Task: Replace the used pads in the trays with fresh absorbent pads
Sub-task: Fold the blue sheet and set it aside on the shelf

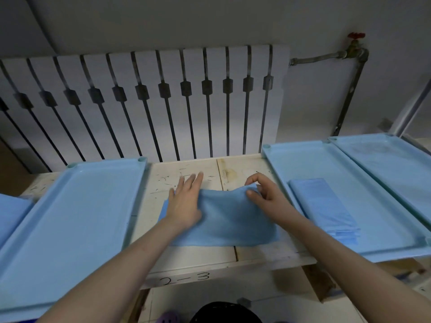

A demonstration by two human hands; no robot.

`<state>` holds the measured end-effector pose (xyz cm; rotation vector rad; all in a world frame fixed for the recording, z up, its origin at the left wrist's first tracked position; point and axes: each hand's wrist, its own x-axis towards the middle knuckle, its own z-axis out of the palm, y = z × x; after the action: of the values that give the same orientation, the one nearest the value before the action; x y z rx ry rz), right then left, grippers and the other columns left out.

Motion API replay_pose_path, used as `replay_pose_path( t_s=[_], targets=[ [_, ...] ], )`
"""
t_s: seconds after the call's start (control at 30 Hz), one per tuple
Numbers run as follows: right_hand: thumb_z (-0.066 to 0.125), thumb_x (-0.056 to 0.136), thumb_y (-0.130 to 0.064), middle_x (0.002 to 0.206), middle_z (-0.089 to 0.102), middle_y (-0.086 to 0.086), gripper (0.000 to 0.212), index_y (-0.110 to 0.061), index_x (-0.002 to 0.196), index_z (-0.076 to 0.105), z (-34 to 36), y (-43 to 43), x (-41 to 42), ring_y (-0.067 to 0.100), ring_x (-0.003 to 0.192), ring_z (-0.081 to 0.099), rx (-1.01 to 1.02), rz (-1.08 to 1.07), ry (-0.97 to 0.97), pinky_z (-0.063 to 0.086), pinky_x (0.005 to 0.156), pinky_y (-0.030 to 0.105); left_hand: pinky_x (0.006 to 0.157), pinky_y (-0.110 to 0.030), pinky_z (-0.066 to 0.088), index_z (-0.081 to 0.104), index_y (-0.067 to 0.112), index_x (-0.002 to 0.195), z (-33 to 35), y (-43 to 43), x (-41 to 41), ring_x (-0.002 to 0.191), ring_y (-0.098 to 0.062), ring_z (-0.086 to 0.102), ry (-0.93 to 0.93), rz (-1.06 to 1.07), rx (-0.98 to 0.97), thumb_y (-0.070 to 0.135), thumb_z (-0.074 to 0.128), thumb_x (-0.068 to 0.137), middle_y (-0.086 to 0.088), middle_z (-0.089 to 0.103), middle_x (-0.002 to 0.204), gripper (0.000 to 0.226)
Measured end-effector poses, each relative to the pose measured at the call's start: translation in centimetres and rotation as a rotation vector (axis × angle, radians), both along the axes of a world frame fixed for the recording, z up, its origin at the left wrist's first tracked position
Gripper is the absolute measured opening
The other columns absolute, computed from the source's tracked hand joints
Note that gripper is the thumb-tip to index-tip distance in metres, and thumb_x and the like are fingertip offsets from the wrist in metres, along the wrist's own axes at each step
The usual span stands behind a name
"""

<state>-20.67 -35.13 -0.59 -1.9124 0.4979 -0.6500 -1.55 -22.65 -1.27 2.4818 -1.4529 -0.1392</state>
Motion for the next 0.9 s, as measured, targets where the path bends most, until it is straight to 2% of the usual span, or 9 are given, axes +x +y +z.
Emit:
replay_pose_path(
  t_s=[0.07,0.13,0.2,0.27,0.37,0.5,0.6,0.73,0.9],
  targets=[
    [0.051,0.095,-0.007,0.059,0.047,-0.004,0.011,-0.016,0.101,0.052,0.7,-0.3,-0.8,0.013,0.062,0.043,0.149,0.113,0.015,0.032,0.056,0.022,0.116,-0.051,0.003,0.025,0.026,0.147,1.0,-0.9,1.0,0.147,-0.022,0.000,-0.024,-0.099,0.090,0.000,0.051,0.073,0.002,0.016,0.157,0.083],
    [0.052,0.095,-0.005,0.065,0.057,0.000,0.018,-0.019,0.105,0.054,1.1,-0.4,-1.0,0.016,0.067,0.054,0.304,0.120,0.001,0.040,0.059,0.022,0.115,-0.048,0.015,0.058,0.027,0.117,1.8,-1.1,1.6,0.138,-0.022,0.031,-0.074,-0.156,0.235,0.008,0.050,0.072,0.001,0.051,0.132,0.050],
    [0.054,0.093,-0.006,0.081,0.062,0.007,0.020,-0.022,0.105,0.057,0.7,-1.1,-0.6,0.016,0.072,0.057,0.432,-0.020,-0.050,0.045,0.061,0.022,0.085,-0.033,0.043,0.060,0.024,0.081,2.5,-1.3,2.1,0.100,-0.025,0.056,-0.050,-0.135,0.277,0.012,0.048,0.072,0.005,0.060,0.088,0.019],
    [0.057,0.092,-0.010,0.103,0.062,0.013,0.020,-0.021,0.108,0.056,-0.8,-2.4,0.3,0.020,0.082,0.058,0.416,-0.251,-0.022,0.046,0.069,0.027,0.064,-0.028,0.036,0.049,0.024,0.069,2.6,-1.5,2.6,0.085,-0.023,0.054,0.013,-0.094,0.257,0.013,0.047,0.075,0.006,0.054,0.076,0.013],
    [0.058,0.091,-0.016,0.117,0.053,0.012,0.042,-0.011,0.130,0.044,-2.9,-3.6,1.4,0.024,0.103,0.053,0.202,-0.475,0.281,0.043,0.083,0.029,0.085,-0.035,0.036,0.052,0.023,0.100,1.8,-2.0,2.3,0.102,-0.026,0.053,-0.068,-0.027,0.305,0.013,0.046,0.080,-0.002,0.058,0.104,0.023],
    [0.050,0.093,-0.017,0.146,0.033,0.008,0.056,-0.011,0.144,0.027,-4.2,-1.4,1.6,0.025,0.130,0.038,-0.287,-0.437,0.479,0.035,0.106,0.036,0.110,-0.045,0.021,0.025,0.015,0.142,-1.6,-1.4,0.4,0.133,-0.026,0.032,-0.132,-0.025,0.262,0.019,0.048,0.086,-0.008,0.034,0.140,0.060],
    [0.040,0.098,-0.027,0.156,0.021,0.002,0.054,-0.018,0.148,0.022,-5.3,0.8,1.6,0.019,0.142,0.021,-0.535,-0.246,0.544,0.019,0.115,0.036,0.114,-0.043,0.018,0.014,0.022,0.151,-3.8,-1.0,-1.6,0.145,-0.021,0.012,-0.075,-0.172,0.133,0.037,0.035,0.098,-0.004,0.013,0.157,0.059],
    [0.020,0.099,-0.051,0.160,0.003,-0.005,0.060,-0.025,0.151,0.009,-7.5,1.4,0.8,0.015,0.147,0.000,-0.583,-0.150,0.827,0.005,0.115,0.053,0.118,-0.043,0.000,0.000,0.032,0.152,-5.8,0.1,-2.6,0.147,-0.015,-0.009,0.006,-0.191,0.262,0.056,0.014,0.097,0.005,-0.008,0.160,0.062],
    [0.021,0.099,-0.048,0.158,0.012,0.003,0.060,-0.016,0.149,0.015,-7.3,1.4,-0.8,0.021,0.145,0.014,-0.571,-0.262,0.878,0.016,0.113,0.053,0.118,-0.046,-0.001,-0.007,0.030,0.151,-6.1,3.5,-0.5,0.146,-0.014,-0.014,0.026,0.011,0.276,0.061,0.011,0.094,0.005,-0.013,0.159,0.067]
  ],
)
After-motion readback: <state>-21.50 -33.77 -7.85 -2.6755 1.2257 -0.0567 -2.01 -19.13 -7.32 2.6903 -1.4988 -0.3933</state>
